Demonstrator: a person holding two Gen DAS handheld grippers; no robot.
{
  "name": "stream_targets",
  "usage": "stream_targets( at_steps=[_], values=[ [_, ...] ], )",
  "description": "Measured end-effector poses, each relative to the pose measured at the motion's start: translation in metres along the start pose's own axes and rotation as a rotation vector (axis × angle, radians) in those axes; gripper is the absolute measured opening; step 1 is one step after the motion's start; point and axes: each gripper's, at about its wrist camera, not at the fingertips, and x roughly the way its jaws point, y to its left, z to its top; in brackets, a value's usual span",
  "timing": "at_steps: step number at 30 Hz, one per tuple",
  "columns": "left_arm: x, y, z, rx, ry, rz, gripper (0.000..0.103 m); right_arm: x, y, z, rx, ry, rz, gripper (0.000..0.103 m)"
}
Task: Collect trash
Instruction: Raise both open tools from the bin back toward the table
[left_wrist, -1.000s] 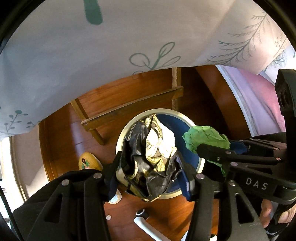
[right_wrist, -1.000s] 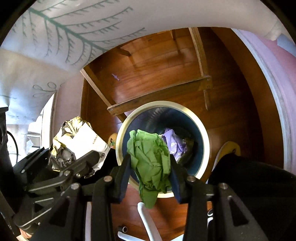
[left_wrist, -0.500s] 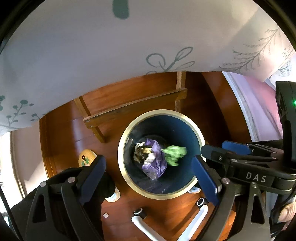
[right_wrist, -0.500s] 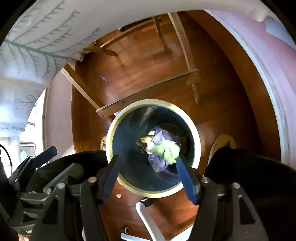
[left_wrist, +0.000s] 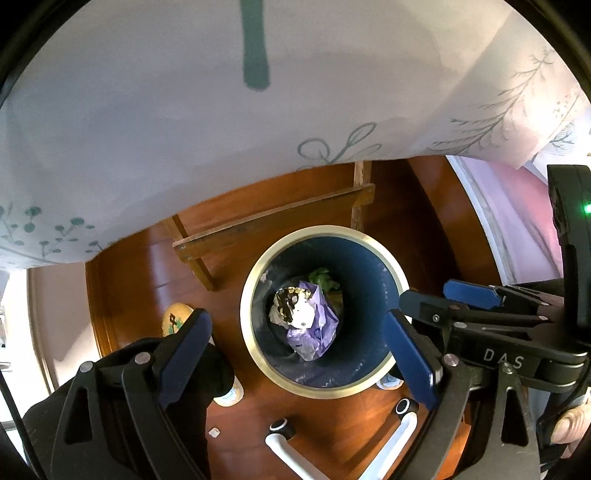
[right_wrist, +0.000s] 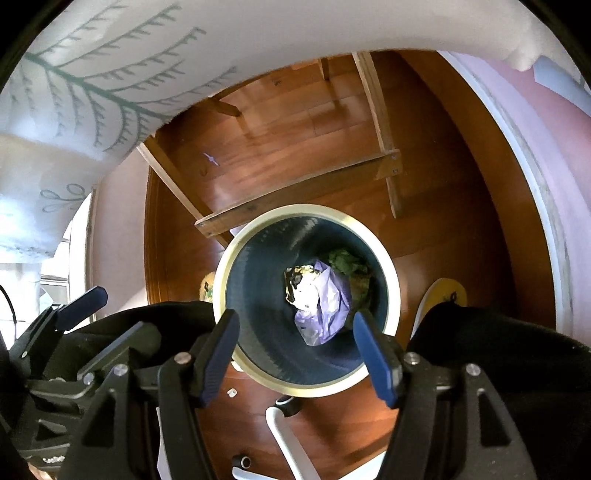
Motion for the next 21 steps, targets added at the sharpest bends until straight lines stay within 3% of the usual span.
stream_targets(
  at_steps=[11,15,21],
  values=[
    [-0.056,-0.003,-0.007,0.036,-0.087,-0.032,0.093,-0.041,0.02,-0.008,-0.093,-0.114,-0.019,0.064],
    [-0.095,-0.001,-0.009,0.058,-0.142,-0.024,0.093,-0.079,0.035,-0.014,-0.194,-0.22,-0.034,0.064],
    [-0.173,0.008,0.001,0.048,-0.248,-0.089,0.093,-0.155,0.056,-0.019,-0.333,-0.366,-0.023,0.064]
  ],
)
